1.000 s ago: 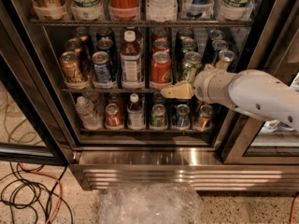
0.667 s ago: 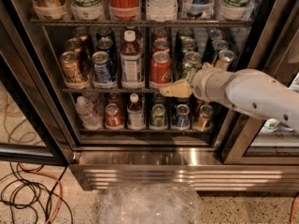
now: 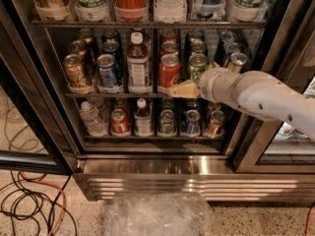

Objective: Pick green can from middle shelf of fridge

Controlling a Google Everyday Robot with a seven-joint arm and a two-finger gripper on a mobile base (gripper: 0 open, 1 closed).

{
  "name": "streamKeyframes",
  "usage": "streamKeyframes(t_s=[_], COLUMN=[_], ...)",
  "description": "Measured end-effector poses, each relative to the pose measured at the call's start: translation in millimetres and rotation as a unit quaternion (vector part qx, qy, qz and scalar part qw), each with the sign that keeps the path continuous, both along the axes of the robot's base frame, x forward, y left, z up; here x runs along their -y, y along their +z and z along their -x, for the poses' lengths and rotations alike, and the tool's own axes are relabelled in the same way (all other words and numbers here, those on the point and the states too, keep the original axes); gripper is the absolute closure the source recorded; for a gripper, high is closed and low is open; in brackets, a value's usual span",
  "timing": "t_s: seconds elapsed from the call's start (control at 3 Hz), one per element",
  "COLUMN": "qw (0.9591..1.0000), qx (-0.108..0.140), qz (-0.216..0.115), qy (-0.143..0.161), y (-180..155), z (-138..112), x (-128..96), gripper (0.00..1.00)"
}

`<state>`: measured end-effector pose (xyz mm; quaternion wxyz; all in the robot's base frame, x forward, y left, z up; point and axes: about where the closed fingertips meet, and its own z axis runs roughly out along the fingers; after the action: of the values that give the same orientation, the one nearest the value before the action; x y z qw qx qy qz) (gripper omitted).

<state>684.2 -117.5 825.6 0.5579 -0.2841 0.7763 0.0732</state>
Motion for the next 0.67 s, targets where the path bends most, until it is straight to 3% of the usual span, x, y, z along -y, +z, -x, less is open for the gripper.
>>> streamKeyframes(t_s=[0.33, 0.67], qw=[0.9999, 0.9999], qx=[0.009, 0.014], qz=[0.006, 0.01], qy=[0.001, -0.001], y=[-2.6, -4.4], z=[-11.0, -17.0], x=[-1.3, -1.1], gripper=[0.0, 0.19])
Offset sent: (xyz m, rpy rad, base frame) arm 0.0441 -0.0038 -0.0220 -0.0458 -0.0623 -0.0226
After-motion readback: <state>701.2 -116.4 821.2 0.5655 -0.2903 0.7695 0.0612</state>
